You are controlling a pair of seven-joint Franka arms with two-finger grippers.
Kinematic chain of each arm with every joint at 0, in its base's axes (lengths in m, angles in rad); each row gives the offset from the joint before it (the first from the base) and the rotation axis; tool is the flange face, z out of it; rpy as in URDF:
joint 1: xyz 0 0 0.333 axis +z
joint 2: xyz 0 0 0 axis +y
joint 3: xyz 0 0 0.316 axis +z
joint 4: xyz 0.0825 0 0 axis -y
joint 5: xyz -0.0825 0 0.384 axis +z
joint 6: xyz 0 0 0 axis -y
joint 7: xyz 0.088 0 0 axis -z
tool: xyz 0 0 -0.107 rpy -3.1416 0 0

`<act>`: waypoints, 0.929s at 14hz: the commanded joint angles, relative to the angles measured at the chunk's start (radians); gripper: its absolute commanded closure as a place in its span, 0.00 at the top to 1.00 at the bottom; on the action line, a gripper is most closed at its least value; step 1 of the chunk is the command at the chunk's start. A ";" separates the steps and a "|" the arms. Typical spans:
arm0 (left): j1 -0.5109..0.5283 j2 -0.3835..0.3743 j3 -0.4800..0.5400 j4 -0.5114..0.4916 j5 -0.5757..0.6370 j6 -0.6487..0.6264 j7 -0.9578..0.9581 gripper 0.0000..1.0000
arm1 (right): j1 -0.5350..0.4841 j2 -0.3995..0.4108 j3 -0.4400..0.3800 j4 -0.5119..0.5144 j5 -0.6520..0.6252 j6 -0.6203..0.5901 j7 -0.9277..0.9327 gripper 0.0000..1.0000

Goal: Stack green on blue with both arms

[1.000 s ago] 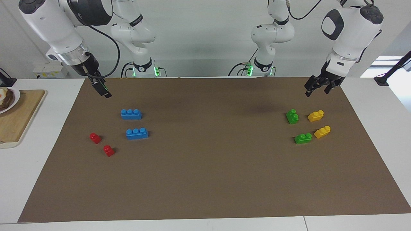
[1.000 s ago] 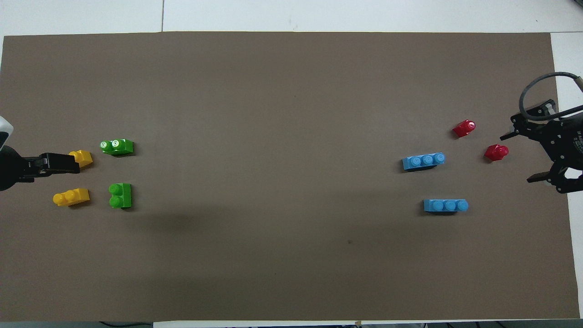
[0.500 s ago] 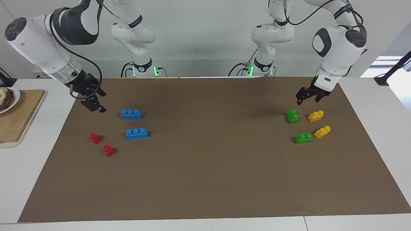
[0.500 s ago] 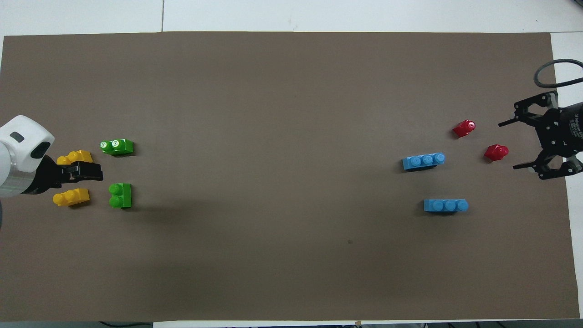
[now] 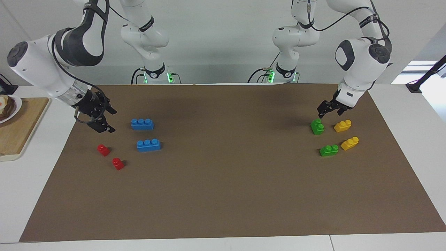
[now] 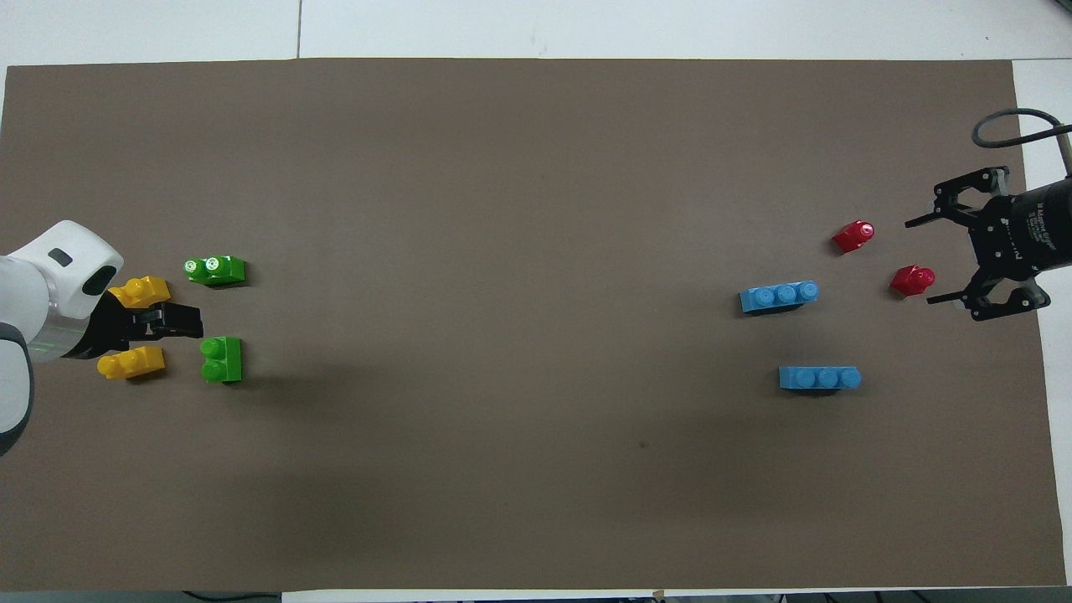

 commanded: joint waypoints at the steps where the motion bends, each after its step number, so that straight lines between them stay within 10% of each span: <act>1: 0.002 0.006 0.001 -0.030 0.004 0.057 -0.001 1.00 | -0.005 0.003 0.007 -0.050 0.036 0.041 0.004 0.96; 13: -0.003 0.112 0.000 -0.062 0.004 0.175 0.001 0.93 | 0.033 0.038 0.010 -0.209 0.109 0.247 -0.023 0.97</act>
